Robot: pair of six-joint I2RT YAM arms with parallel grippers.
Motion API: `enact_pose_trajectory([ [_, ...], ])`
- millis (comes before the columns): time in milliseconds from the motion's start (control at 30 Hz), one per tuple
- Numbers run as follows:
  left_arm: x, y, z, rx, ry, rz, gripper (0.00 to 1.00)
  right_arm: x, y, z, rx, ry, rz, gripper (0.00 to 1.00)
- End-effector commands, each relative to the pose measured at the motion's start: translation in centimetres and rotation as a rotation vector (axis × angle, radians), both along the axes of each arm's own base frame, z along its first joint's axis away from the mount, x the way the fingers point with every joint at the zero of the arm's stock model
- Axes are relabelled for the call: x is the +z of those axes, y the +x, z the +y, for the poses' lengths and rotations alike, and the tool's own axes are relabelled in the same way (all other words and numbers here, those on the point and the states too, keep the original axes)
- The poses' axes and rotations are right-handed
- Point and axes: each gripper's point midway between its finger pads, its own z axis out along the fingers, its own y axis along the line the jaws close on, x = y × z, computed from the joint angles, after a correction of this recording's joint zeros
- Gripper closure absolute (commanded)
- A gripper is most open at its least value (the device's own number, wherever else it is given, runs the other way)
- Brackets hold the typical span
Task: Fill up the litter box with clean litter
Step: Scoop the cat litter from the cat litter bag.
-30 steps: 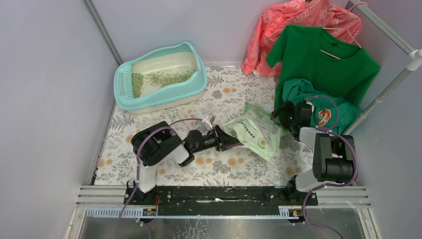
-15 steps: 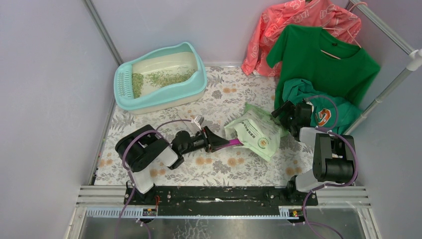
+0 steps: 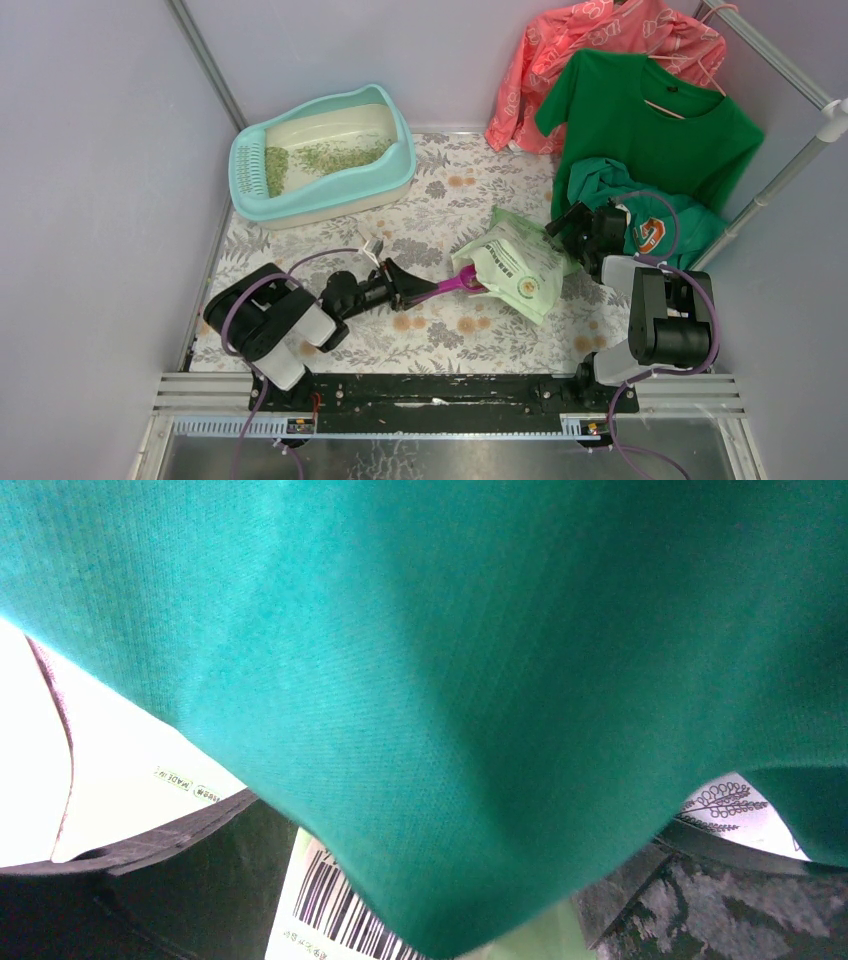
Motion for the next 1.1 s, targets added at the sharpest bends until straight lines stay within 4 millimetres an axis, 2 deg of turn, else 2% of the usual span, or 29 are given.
enact_pose_trajectory([
  [0, 1.5, 0.0, 1.4, 0.047, -0.021, -0.07, 0.95, -2.8, -3.0, 0.6, 0.013, 0.022, 0.136, 0.0],
  [200, 1.8, -0.8, 2.5, 0.056, -0.046, -0.056, 0.95, -2.8, -3.0, 0.6, 0.013, 0.022, 0.132, 0.0],
  [333, 0.9, -1.3, 3.1, 0.062, -0.044, 0.001, 0.95, -2.7, -3.0, 0.6, 0.015, 0.023, 0.13, 0.0],
  [500, 2.4, -1.5, 2.6, 0.035, -0.111, -0.004, 0.95, -2.7, -3.0, 0.6, 0.017, 0.024, 0.13, 0.0],
  [667, 2.7, -1.5, 3.0, 0.053, -0.122, -0.005, 0.95, -2.8, -3.0, 0.7, 0.02, 0.023, 0.13, 0.0],
  [867, 3.2, -2.7, 4.6, 0.08, -0.142, 0.0, 0.95, -2.7, -3.0, 0.7, 0.021, 0.023, 0.128, 0.0],
  [1067, 2.1, -3.4, 6.5, 0.119, -0.123, 0.025, 0.95, -2.7, -2.9, 0.7, 0.024, 0.025, 0.128, 0.0],
])
